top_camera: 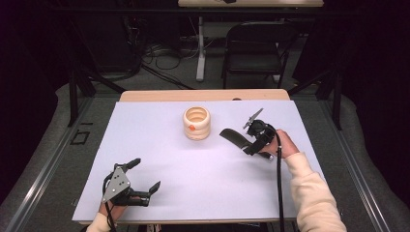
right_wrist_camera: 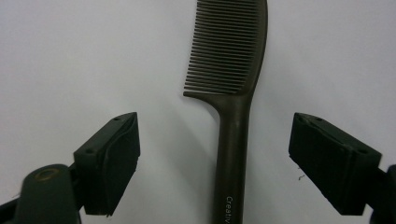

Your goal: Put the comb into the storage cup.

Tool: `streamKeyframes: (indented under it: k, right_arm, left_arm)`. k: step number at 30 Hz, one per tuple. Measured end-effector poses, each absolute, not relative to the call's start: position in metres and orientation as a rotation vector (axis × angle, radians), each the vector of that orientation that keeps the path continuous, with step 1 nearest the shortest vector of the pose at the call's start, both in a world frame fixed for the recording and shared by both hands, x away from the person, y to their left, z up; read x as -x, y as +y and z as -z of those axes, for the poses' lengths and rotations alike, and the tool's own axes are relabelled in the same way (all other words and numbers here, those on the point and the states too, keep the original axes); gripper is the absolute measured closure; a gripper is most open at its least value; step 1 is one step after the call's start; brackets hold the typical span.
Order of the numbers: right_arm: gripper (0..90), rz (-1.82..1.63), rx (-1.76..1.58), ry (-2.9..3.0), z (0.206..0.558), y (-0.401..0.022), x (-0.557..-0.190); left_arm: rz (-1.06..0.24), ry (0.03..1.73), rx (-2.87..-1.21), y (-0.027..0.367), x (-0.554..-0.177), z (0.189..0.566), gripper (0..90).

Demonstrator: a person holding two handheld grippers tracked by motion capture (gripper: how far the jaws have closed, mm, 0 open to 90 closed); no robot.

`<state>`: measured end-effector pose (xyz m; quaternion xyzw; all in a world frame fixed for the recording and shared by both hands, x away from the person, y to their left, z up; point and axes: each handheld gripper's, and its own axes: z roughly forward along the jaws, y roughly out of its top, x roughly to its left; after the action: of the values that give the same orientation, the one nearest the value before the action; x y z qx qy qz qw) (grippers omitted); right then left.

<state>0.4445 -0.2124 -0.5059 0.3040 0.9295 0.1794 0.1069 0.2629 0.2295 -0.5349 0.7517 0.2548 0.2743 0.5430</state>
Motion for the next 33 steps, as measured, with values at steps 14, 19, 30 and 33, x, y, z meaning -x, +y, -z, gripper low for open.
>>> streamKeyframes:
  k: [14, 19, 30, 33]
  right_arm:
    - [43.5, -0.387, -0.867, 2.723, 0.503, -0.205, -0.450]
    - [50.7, -0.336, -0.846, 2.744, 0.506, -0.201, -0.452]
    - [61.4, -0.249, -0.832, 2.779, 0.514, -0.198, -0.455]
    - [61.7, -0.229, -0.836, 2.782, 0.517, -0.197, -0.456]
  left_arm:
    - [-0.654, 0.601, -1.787, 0.229, -0.263, 0.535, 0.3]
    - [-0.656, 0.598, -1.789, 0.230, -0.262, 0.534, 0.3]
    - [-0.648, 0.594, -1.784, 0.230, -0.262, 0.534, 0.3]
    - [-0.648, 0.593, -1.785, 0.230, -0.263, 0.534, 0.3]
